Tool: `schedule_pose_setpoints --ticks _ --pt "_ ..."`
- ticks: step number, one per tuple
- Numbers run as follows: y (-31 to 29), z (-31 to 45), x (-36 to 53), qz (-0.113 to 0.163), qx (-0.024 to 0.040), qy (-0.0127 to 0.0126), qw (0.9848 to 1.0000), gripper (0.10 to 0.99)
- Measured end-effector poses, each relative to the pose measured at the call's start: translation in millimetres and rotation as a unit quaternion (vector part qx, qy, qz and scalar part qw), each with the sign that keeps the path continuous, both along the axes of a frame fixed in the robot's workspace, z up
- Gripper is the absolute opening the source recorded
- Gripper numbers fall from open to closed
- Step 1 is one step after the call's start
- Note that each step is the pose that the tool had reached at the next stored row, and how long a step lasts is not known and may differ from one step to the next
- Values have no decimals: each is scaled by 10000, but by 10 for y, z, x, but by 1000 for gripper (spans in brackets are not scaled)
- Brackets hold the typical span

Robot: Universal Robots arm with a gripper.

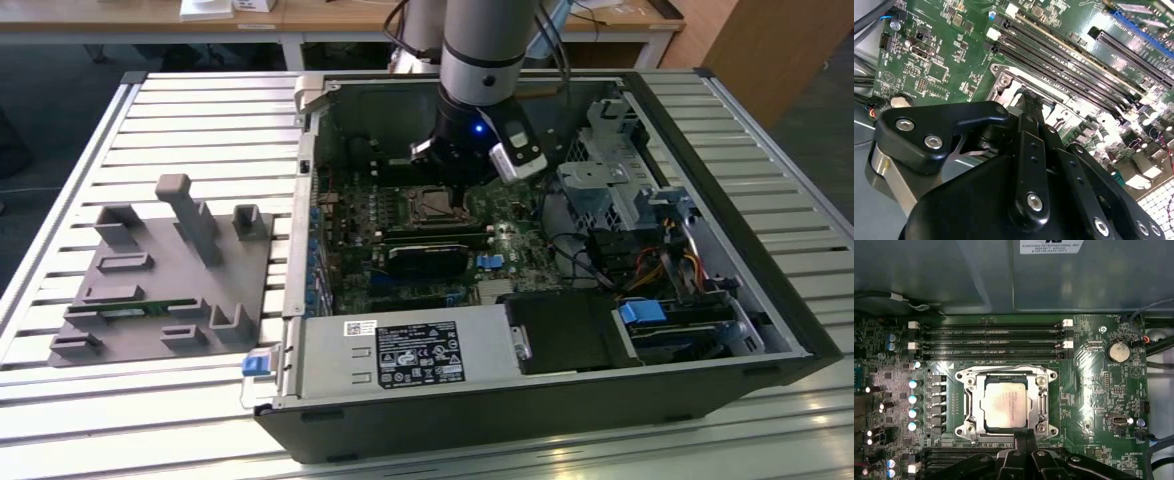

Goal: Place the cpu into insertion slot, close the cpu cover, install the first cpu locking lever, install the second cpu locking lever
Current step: 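Install the second cpu locking lever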

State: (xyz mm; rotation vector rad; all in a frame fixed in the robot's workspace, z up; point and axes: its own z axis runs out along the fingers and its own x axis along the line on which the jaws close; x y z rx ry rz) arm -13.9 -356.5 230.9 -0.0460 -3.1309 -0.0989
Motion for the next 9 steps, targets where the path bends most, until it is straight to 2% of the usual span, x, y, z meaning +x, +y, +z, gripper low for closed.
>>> schedule_pose_setpoints --ticks 4,9 --pt "-36 -3 0 14 0 1 10000 106" --pt "-115 -9 -1 22 3 0 10000 106"
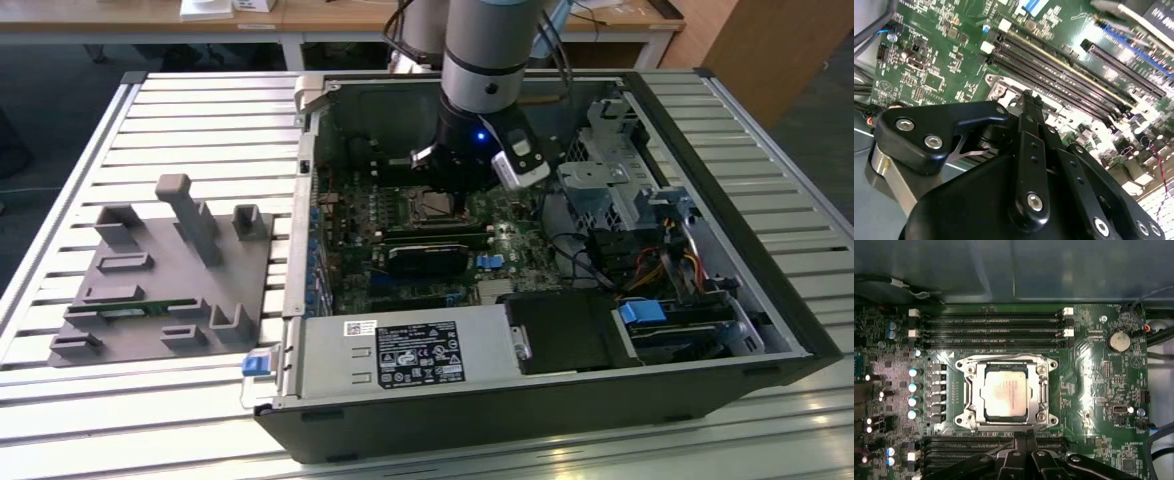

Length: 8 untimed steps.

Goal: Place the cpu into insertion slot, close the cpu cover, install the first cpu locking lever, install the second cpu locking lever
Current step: 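Install the second cpu locking lever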

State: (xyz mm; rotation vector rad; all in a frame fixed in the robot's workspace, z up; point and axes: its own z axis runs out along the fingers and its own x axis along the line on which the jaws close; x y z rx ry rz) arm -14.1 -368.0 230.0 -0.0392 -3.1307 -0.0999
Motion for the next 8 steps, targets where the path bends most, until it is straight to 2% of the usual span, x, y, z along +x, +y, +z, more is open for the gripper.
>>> schedule_pose_setpoints --ticks 4,8 --pt "-13 -4 -37 35 1 -1 10000 106" --pt "-17 -7 -116 47 1 -1 10000 106"
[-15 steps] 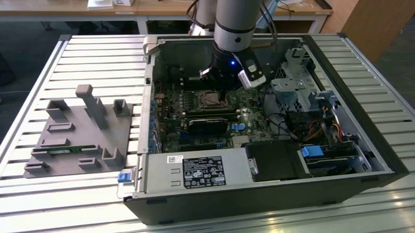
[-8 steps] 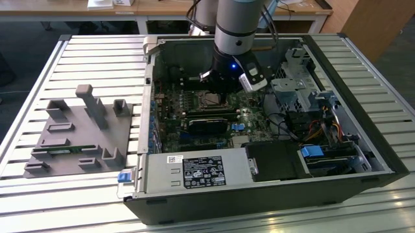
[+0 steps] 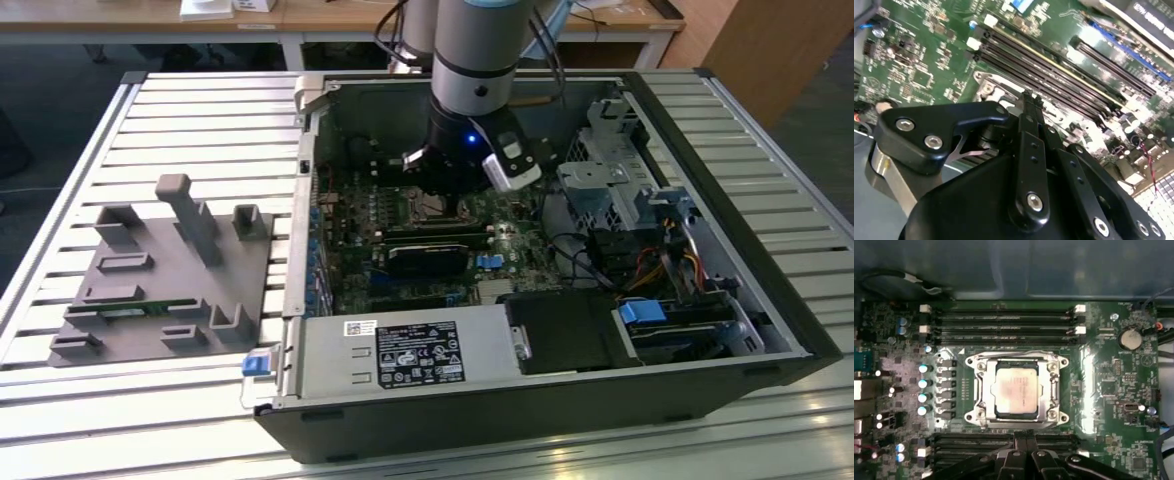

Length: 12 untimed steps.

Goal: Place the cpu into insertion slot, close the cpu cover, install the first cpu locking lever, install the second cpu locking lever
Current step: 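Install the second cpu locking lever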

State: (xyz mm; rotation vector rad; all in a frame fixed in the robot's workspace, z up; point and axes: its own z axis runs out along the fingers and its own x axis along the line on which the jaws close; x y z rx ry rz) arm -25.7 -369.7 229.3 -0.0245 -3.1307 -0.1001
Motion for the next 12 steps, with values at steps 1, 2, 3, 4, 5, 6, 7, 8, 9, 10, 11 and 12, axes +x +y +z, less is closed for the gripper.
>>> schedule_pose_setpoints --ticks 1,2,3,4,5,6,7,8,9,10,11,12 --pt "0 -1 -18 1 0 0 10000 106" --pt "0 -2 -42 3 0 0 10000 106" --pt "0 -3 -64 6 0 0 10000 106" --pt "-1 -4 -89 10 0 0 10000 106" --pt "-1 -6 -117 11 0 1 10000 106" --pt "0 -9 -145 12 0 0 10000 106" --pt "0 -12 -167 13 1 0 10000 106" --pt "0 -16 -181 14 1 0 10000 106" --pt "0 -23 -192 15 1 0 10000 106" --pt "0 -32 -198 15 1 0 10000 106" --pt "0 -43 -201 15 2 1 10000 106" --pt "-1 -56 -203 15 6 1 10000 106"
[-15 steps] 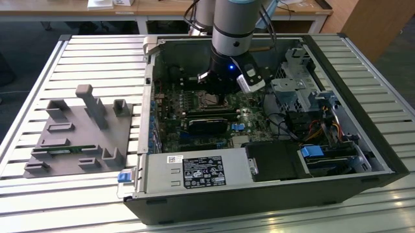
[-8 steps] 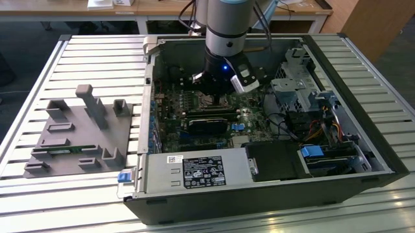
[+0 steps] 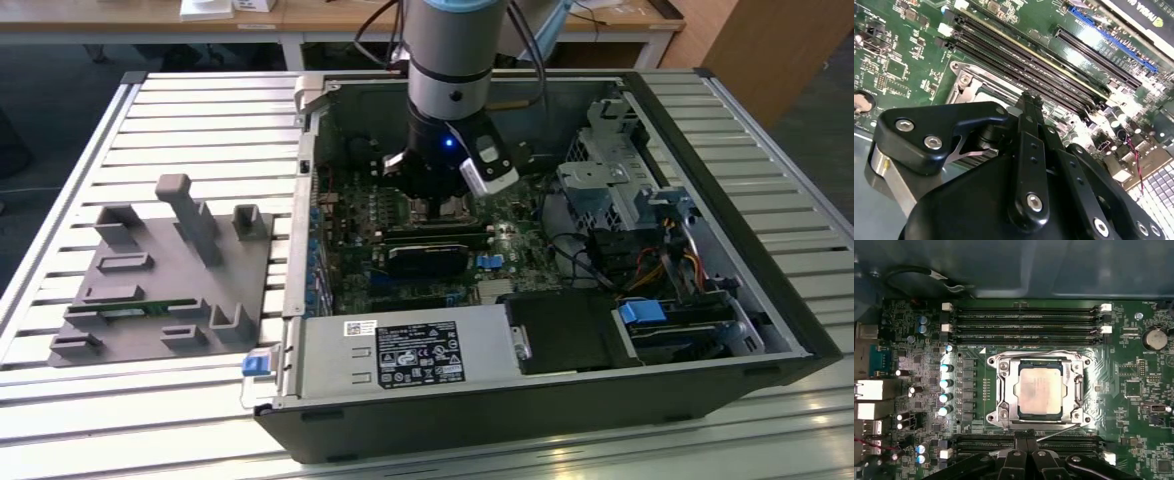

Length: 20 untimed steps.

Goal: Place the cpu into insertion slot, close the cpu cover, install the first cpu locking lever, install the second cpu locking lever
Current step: 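Install the second cpu locking lever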

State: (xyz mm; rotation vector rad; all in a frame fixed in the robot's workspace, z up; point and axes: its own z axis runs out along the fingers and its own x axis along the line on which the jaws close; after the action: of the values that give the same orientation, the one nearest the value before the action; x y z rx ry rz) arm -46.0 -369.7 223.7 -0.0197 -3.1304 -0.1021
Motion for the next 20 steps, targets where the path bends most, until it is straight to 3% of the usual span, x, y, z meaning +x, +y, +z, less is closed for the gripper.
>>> schedule_pose_setpoints --ticks 5,9,15,20 --pt "-5 -55 -6 0 68 1 10000 106" --pt "-62 -62 -9 -1 130 -1 9999 106" --pt "-88 -65 -101 -1 166 -1 9999 106" --pt "-89 -136 -109 0 166 0 9999 106"
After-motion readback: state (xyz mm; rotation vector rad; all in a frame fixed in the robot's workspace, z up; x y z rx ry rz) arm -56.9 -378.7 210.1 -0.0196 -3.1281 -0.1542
